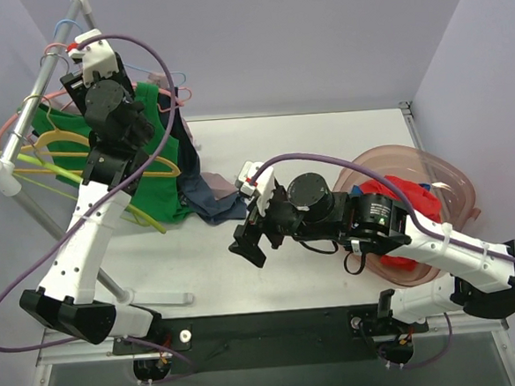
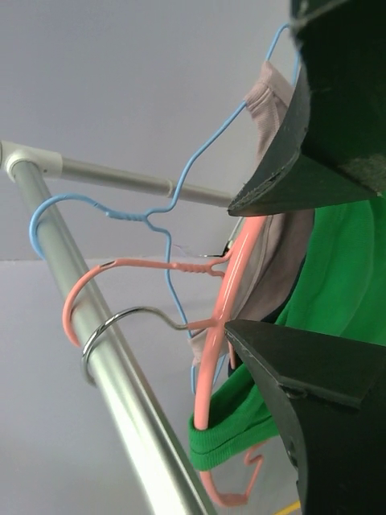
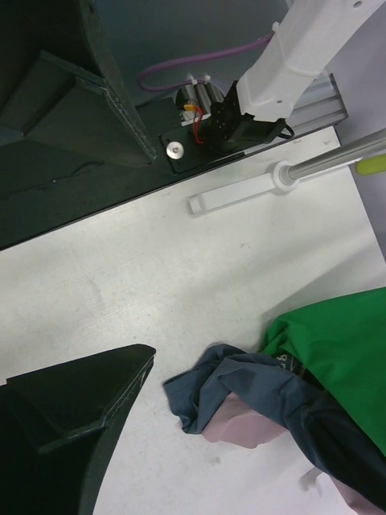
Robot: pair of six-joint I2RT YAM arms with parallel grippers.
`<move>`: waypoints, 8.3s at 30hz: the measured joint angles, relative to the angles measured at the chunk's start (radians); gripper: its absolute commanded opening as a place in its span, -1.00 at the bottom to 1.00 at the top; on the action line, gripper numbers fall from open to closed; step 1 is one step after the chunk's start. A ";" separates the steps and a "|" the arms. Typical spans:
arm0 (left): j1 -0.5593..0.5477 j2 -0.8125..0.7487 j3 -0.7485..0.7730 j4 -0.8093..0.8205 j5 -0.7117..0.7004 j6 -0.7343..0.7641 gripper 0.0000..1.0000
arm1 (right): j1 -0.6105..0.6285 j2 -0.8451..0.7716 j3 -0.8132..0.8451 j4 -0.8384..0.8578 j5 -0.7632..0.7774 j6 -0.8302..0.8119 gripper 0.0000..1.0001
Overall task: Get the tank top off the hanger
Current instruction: Pick up the hanger from the clothesline, then remove the tank top from the hanger.
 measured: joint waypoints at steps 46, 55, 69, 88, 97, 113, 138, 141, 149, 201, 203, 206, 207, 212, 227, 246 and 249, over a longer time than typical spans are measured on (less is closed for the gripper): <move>0.172 0.063 0.112 -0.148 0.122 -0.044 -1.00 | 0.045 0.033 0.016 -0.053 0.023 0.000 0.99; 0.167 0.061 0.209 -0.235 0.157 -0.074 -1.00 | 0.054 0.010 0.014 -0.054 0.026 0.002 0.99; 0.123 -0.062 0.211 -0.455 0.388 -0.188 -1.00 | 0.058 -0.016 -0.005 -0.022 0.077 0.065 0.97; 0.103 -0.292 0.138 -0.636 0.773 -0.407 -1.00 | 0.058 -0.141 -0.015 0.069 0.407 0.266 0.96; 0.098 -0.294 0.077 -0.676 0.830 -0.478 -1.00 | 0.058 -0.125 -0.024 0.210 0.452 0.438 0.68; -0.026 -0.281 0.074 -0.679 0.735 -0.515 -1.00 | 0.064 0.079 0.100 0.329 0.393 0.465 0.42; -0.224 -0.241 0.074 -0.667 0.475 -0.526 -1.00 | 0.064 0.122 0.159 0.319 0.721 0.286 0.13; -0.234 -0.241 0.074 -0.664 0.463 -0.526 -1.00 | 0.064 0.122 0.152 0.322 0.725 0.291 0.09; -0.256 -0.241 0.074 -0.658 0.457 -0.527 -1.00 | 0.064 0.126 0.136 0.332 0.735 0.288 0.11; -0.270 -0.227 0.043 -0.604 0.373 -0.518 -1.00 | 0.004 -0.295 -0.361 0.502 0.709 0.203 -1.00; -0.271 -0.224 0.048 -0.605 0.373 -0.518 -1.00 | 0.004 -0.318 -0.387 0.501 0.709 0.212 -1.00; -0.271 -0.219 0.064 -0.611 0.373 -0.518 -1.00 | 0.004 -0.330 -0.408 0.500 0.703 0.236 -1.00; -0.271 -0.217 0.069 -0.612 0.373 -0.518 -1.00 | 0.004 -0.332 -0.416 0.502 0.699 0.246 -1.00; -0.271 -0.214 0.080 -0.616 0.375 -0.519 -1.00 | 0.004 -0.335 -0.473 0.501 0.667 0.309 -1.00; -0.271 -0.300 0.040 -0.629 0.560 -0.571 -1.00 | -0.049 -0.365 -0.531 0.507 0.631 0.405 -1.00; -0.270 -0.430 -0.077 -0.600 0.932 -0.671 -1.00 | -0.134 -0.376 -0.672 0.555 0.486 0.518 -1.00; -0.270 -0.444 -0.087 -0.596 0.962 -0.686 -1.00 | -0.154 -0.358 -0.676 0.554 0.480 0.531 -1.00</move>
